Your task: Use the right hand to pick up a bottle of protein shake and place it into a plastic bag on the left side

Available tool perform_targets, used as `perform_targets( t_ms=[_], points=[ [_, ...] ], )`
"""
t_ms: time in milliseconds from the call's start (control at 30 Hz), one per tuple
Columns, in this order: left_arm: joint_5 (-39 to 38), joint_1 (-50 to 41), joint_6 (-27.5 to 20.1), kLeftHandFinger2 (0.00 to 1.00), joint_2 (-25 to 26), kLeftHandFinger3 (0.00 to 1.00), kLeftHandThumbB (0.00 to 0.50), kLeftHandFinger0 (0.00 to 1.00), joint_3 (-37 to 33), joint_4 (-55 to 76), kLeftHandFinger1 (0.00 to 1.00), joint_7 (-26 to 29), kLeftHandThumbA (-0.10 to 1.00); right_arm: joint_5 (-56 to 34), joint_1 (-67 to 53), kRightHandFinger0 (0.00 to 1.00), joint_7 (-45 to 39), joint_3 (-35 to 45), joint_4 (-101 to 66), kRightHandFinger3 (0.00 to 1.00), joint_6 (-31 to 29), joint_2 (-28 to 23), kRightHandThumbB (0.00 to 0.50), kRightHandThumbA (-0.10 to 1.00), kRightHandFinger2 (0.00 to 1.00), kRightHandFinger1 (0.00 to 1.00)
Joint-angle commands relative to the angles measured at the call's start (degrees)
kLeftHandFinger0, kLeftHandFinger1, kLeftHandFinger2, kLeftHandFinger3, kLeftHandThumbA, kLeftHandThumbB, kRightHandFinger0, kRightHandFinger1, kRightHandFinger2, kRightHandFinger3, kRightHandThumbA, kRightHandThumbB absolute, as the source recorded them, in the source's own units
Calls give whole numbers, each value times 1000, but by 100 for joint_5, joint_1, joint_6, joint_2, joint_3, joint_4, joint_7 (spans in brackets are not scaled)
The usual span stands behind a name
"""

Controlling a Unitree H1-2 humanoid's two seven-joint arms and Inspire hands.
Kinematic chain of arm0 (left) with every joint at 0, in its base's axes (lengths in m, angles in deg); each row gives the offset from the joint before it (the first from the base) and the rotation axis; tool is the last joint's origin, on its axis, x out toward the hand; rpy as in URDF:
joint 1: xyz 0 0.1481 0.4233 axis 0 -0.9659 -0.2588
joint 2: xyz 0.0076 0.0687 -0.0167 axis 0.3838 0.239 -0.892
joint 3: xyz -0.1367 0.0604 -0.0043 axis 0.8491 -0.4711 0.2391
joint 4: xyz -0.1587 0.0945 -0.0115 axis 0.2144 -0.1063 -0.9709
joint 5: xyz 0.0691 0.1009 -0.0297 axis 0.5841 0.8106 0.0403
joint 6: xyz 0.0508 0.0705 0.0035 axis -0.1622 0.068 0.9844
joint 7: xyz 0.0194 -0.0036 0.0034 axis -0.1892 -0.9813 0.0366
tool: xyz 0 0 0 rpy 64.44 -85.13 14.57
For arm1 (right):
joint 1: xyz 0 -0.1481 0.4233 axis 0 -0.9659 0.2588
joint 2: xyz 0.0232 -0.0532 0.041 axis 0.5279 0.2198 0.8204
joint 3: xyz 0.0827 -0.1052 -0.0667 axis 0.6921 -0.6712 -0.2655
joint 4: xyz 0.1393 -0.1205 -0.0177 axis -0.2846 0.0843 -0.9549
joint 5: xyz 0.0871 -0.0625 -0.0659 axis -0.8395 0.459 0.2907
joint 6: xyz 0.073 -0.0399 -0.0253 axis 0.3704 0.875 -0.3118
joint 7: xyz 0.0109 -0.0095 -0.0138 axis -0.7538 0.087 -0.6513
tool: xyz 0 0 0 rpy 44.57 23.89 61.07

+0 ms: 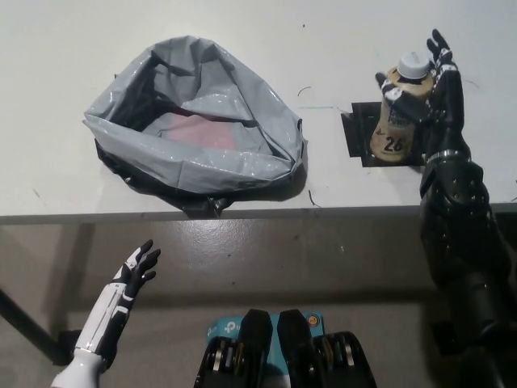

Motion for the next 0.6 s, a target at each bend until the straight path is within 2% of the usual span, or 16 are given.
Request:
perform_targets(
  t_ms=[0, 33, 67, 133, 167, 200, 267, 300, 367, 567],
  points=[
    [37, 110, -252, 1000, 74, 1000, 335, 1000, 52, 137, 1000, -33, 1000, 103, 392, 7, 455, -13, -347, 248, -86, 68, 407, 558, 167, 11],
    [32, 115, -240, 1000, 76, 1000, 341, 1000, 56, 146, 1000, -33, 1000, 271, 379, 1, 599, -76, -386, 141, -69, 67, 366, 459, 129, 2],
    [21, 120, -228, 1000, 82, 1000, 342, 1000, 64, 158, 1000, -36, 1000, 295, 361, 0, 641, -93, -444, 108, -70, 87, 332, 355, 160, 2],
    [32, 122, -228, 1000, 98, 1000, 342, 1000, 61, 164, 1000, -45, 1000, 175, 318, 0, 534, -77, -555, 105, -38, 114, 297, 225, 222, 23],
    [35, 123, -224, 1000, 106, 1000, 334, 1000, 58, 170, 1000, -51, 1000, 123, 303, 0, 491, -75, -576, 130, -67, 118, 283, 197, 262, 35],
    [32, 126, -216, 1000, 110, 1000, 333, 1000, 56, 175, 1000, -58, 1000, 117, 298, 0, 482, -83, -570, 157, -110, 111, 279, 201, 301, 46],
    [85, 157, -284, 1000, 131, 1000, 324, 1000, 55, 139, 1000, -42, 1000, -5, 281, 0, 372, -63, -626, 303, -162, 110, 256, 177, 467, 129],
    [57, 162, -264, 1000, 132, 1000, 325, 1000, 58, 142, 1000, -54, 1000, -5, 278, 0, 373, -66, -646, 331, -149, 109, 253, 176, 490, 144],
    [0, 176, -224, 1000, 133, 1000, 327, 1000, 64, 155, 1000, -75, 1000, -26, 274, 0, 374, -52, -709, 386, -100, 120, 251, 167, 520, 172],
    [13, 173, -238, 1000, 132, 1000, 324, 1000, 70, 140, 1000, -58, 1000, -14, 236, 0, 387, -56, -840, 402, -89, 146, 240, 155, 508, 165]
  ],
)
